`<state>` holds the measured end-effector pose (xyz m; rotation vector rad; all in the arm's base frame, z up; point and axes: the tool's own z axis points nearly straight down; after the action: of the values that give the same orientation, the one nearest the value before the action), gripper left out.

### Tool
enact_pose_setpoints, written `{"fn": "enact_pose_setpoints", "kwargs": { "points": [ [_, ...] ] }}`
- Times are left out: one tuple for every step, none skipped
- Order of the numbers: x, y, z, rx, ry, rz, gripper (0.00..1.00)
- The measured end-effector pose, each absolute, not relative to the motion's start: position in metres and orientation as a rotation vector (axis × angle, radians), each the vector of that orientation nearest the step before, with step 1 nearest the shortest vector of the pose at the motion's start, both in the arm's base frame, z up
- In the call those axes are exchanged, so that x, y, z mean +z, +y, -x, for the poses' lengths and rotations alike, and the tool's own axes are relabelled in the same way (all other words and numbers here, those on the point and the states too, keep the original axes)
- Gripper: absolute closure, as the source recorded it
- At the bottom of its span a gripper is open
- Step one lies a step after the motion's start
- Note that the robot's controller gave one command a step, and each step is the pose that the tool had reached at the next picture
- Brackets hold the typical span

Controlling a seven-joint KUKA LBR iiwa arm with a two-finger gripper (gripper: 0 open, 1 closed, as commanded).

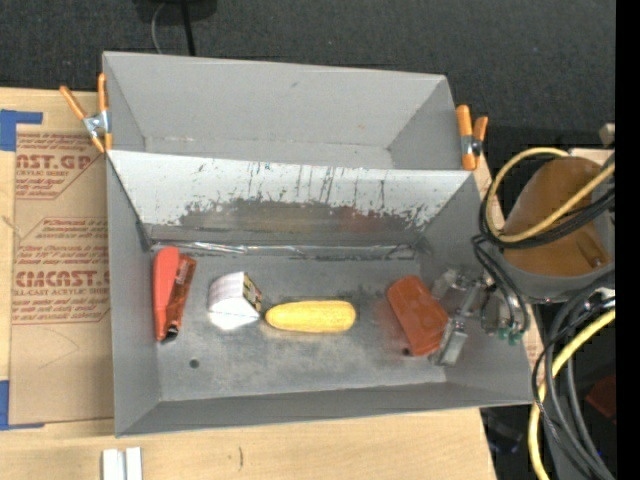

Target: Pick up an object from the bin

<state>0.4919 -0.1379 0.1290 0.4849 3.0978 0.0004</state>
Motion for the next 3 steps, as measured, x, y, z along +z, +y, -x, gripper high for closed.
{"fn": "enact_pose_setpoints", "kwargs": {
  "points": [
    [0.07, -0.112, -0.496, 0.001, 3.096, -0.537, 0.0],
    [0.072, -0.143, -0.484, -0.004, 3.114, -0.278, 1.0],
    [0.072, -0.143, -0.484, -0.004, 3.114, -0.278, 1.0]
  ]
}}
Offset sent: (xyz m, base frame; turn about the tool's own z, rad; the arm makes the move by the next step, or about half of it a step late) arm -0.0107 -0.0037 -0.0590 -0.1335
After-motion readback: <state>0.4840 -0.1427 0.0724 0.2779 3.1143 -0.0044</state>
